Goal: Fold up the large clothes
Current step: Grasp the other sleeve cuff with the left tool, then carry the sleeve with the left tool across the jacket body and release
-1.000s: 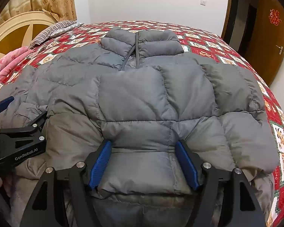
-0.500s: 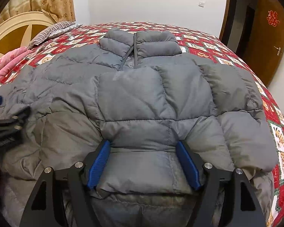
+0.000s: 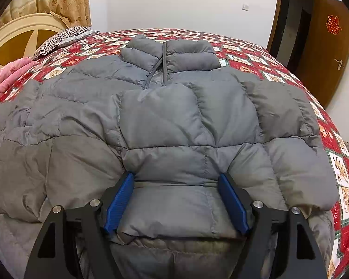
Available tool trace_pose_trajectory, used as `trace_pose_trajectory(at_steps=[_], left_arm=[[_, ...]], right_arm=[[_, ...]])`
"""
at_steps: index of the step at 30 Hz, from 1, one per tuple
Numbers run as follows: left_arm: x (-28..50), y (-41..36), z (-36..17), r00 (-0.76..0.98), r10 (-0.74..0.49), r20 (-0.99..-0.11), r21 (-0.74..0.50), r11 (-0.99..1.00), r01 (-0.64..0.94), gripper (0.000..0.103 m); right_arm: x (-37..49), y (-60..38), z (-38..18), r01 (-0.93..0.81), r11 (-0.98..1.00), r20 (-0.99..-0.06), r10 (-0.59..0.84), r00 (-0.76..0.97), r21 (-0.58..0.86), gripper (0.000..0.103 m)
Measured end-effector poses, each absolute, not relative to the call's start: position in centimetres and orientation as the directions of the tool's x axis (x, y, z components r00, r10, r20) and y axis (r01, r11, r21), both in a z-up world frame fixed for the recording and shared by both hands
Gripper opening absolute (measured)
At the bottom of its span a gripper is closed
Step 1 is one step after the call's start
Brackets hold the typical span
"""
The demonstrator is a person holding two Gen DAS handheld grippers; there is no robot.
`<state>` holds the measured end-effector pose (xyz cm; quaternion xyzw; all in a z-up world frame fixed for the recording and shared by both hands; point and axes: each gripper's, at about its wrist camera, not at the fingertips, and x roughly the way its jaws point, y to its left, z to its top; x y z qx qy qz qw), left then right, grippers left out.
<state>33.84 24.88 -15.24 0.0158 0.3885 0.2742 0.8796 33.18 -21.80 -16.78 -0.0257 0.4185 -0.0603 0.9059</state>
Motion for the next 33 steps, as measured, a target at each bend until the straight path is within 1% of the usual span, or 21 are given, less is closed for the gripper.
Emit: trace_pose_trajectory(at_steps=[2,5,7,9,10,11,13,14,16,17,19,21,23,25,27,30,33], left_arm=[[33.8,26.2,-16.2,0.531,0.485,-0.695,0.211,0.844,-0.494,0.103],[34.3,26.8,-17.7,0.530,0.419,-0.737,0.143,0.864,-0.483,0.103],[34.5,26.7,-18.4,0.529,0.400,-0.749,0.126,0.869,-0.479,0.102],[34.7,26.5,-18.8,0.542,0.366,-0.756,0.096,0.882,-0.461,0.091],[34.6,26.4,-18.7,0.549,0.353,-0.758,0.085,0.888,-0.453,0.080],[34.6,26.3,-18.6,0.561,0.335,-0.757,0.071,0.895,-0.440,0.060],[34.5,26.4,-18.2,0.591,0.276,-0.758,0.025,0.918,-0.396,0.036],[34.5,26.4,-17.9,0.598,0.270,-0.754,0.023,0.922,-0.387,0.029],[34.4,26.2,-17.1,0.612,0.264,-0.746,0.027,0.930,-0.367,0.021],[34.2,26.0,-16.6,0.620,0.267,-0.738,0.031,0.931,-0.364,0.019],[33.7,25.5,-14.9,0.651,0.287,-0.703,0.055,0.934,-0.353,0.018],[33.0,24.5,-12.5,0.693,0.309,-0.651,0.089,0.938,-0.335,0.018],[32.4,23.3,-9.7,0.743,0.310,-0.593,0.107,0.945,-0.308,0.018],[32.1,21.9,-7.5,0.777,0.298,-0.554,0.121,0.953,-0.278,0.018],[32.0,20.0,-5.2,0.811,0.268,-0.521,0.119,0.963,-0.242,0.017],[31.9,16.7,-3.1,0.843,0.210,-0.495,0.124,0.977,-0.171,0.017],[31.8,12.8,-2.2,0.865,0.148,-0.479,0.140,0.986,-0.091,0.017]], right_arm=[[33.2,-21.8,-16.8,0.090,0.991,-0.754,-0.135,0.643,-0.101,0.076],[33.2,-21.8,-16.8,0.092,0.990,-0.753,-0.140,0.643,-0.106,0.077],[33.2,-21.8,-16.8,0.094,0.990,-0.753,-0.143,0.643,-0.108,0.078],[33.2,-21.8,-16.8,0.095,0.990,-0.753,-0.144,0.643,-0.109,0.078],[33.2,-21.8,-16.8,0.095,0.989,-0.752,-0.145,0.642,-0.110,0.078],[33.2,-21.8,-16.8,0.095,0.989,-0.752,-0.146,0.642,-0.110,0.078],[33.3,-21.8,-16.8,0.096,0.989,-0.753,-0.148,0.642,-0.113,0.079],[33.3,-21.8,-16.8,0.096,0.989,-0.752,-0.148,0.642,-0.114,0.079],[33.3,-21.8,-16.8,0.096,0.989,-0.752,-0.151,0.641,-0.116,0.079],[33.3,-21.8,-16.8,0.097,0.988,-0.752,-0.151,0.641,-0.116,0.079],[33.0,-21.8,-16.5,0.095,0.988,-0.754,-0.152,0.639,-0.118,0.079],[32.4,-21.9,-15.8,0.093,0.988,-0.762,-0.152,0.630,-0.120,0.079],[31.3,-21.9,-14.5,0.089,0.989,-0.747,-0.148,0.648,-0.119,0.079],[30.3,-22.0,-13.0,0.076,0.990,-0.730,-0.137,0.670,-0.116,0.079],[29.3,-22.4,-11.6,0.079,0.989,-0.712,-0.142,0.688,-0.121,0.079],[28.5,-23.1,-10.6,0.087,0.988,-0.715,-0.152,0.683,-0.127,0.079],[27.8,-24.2,-10.6,0.104,0.984,-0.713,-0.176,0.678,-0.145,0.079]])
